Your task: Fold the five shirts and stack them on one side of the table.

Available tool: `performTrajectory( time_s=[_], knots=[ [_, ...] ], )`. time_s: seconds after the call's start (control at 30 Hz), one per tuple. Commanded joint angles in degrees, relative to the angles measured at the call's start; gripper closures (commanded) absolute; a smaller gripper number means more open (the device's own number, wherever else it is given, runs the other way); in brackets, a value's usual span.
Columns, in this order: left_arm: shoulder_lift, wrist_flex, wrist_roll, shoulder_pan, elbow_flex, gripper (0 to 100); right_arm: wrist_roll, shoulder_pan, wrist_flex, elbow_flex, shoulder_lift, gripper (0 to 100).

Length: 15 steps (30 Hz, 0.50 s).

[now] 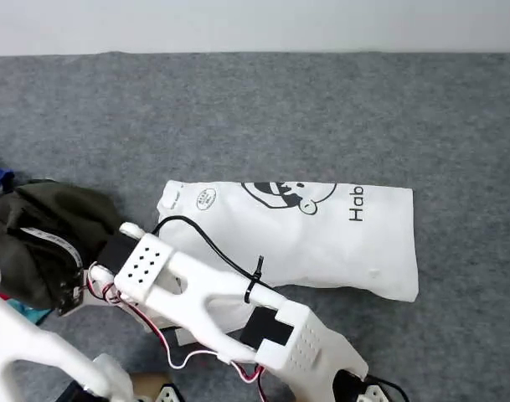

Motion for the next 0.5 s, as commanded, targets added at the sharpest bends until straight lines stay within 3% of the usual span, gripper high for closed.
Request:
performTrajectory(
  time_s=[0.0, 0.3, 0.47],
  knots=[
    [-1.23, -1.05, 0.44, 0.26, -0.22, 99, -3.78, 2.68, 2.42, -2.90, -2.15, 78.3],
    [-1.23, -1.05, 0.35, 0.44, -0.22, 99, -4.31, 8.40, 2.42, -2.73, -9.98, 76.2],
    [-1.49, -0.62, 0.44, 2.90, -0.22, 99, -4.31, 15.78, 2.33, -2.29, -8.48, 94.7]
  ],
)
